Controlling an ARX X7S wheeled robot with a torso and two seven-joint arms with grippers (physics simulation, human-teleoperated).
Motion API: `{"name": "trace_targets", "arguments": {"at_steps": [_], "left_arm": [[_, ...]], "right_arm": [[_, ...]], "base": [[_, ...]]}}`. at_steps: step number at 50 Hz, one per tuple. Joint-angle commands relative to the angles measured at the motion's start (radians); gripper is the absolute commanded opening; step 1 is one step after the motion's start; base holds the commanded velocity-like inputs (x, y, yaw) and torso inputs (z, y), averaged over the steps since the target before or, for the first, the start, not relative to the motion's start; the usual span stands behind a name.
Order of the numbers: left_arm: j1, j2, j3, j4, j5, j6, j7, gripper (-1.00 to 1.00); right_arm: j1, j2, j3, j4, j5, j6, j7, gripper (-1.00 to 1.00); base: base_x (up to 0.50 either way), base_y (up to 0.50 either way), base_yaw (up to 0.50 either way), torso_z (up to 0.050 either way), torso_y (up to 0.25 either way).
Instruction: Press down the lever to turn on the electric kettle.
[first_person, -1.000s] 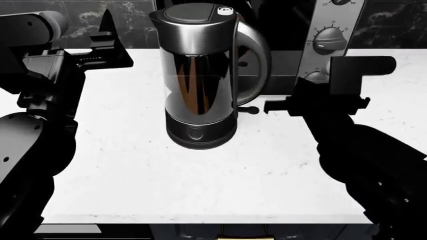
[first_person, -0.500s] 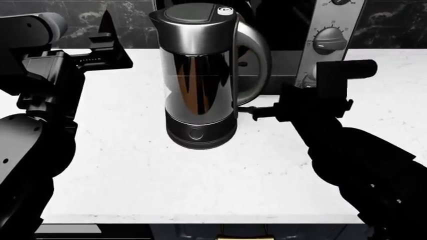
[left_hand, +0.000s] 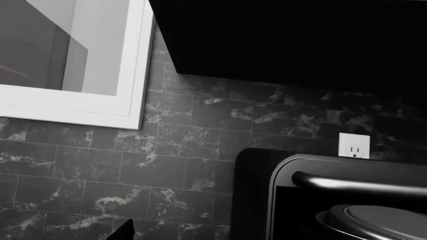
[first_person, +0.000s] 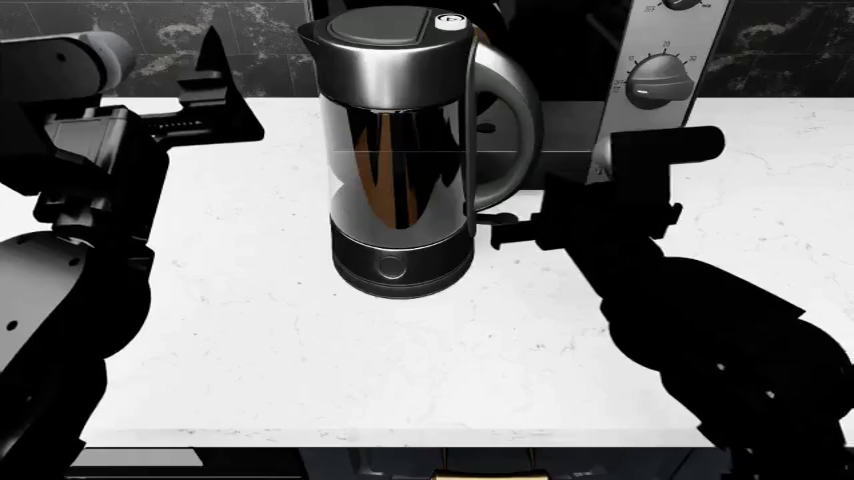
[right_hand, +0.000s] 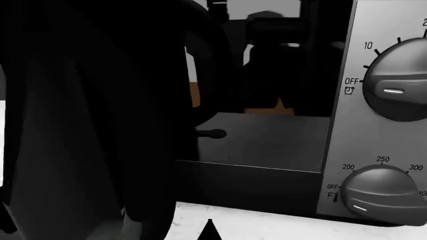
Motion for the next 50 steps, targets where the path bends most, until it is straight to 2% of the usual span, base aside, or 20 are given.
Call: {"name": "trace_targets", "arguments": {"at_steps": [1, 40, 50], "left_arm": [[0.004, -0.001, 0.002, -0.004, 0.003, 0.005, -0.001, 1.0], [0.005, -0.006, 0.012, -0.014, 0.005, 0.013, -0.006, 1.0], [0.011, -0.006, 0.014, -0.02, 0.006, 0.021, -0.004, 1.0]], "right_arm": [[0.009, -0.008, -0.017, 0.023, -0.008, -0.014, -0.018, -1.0], [0.016, -0.032, -0.083, 0.103, -0.031, -0.038, -0.069, -1.0], [0.012, -0.047, -0.059, 0.109, 0.015, -0.02, -0.065, -1.0]], "base": [[0.0, 0.0, 0.0, 0.0, 0.0], [0.0, 0.0, 0.0, 0.0, 0.0], [0.0, 0.0, 0.0, 0.0, 0.0]]}}
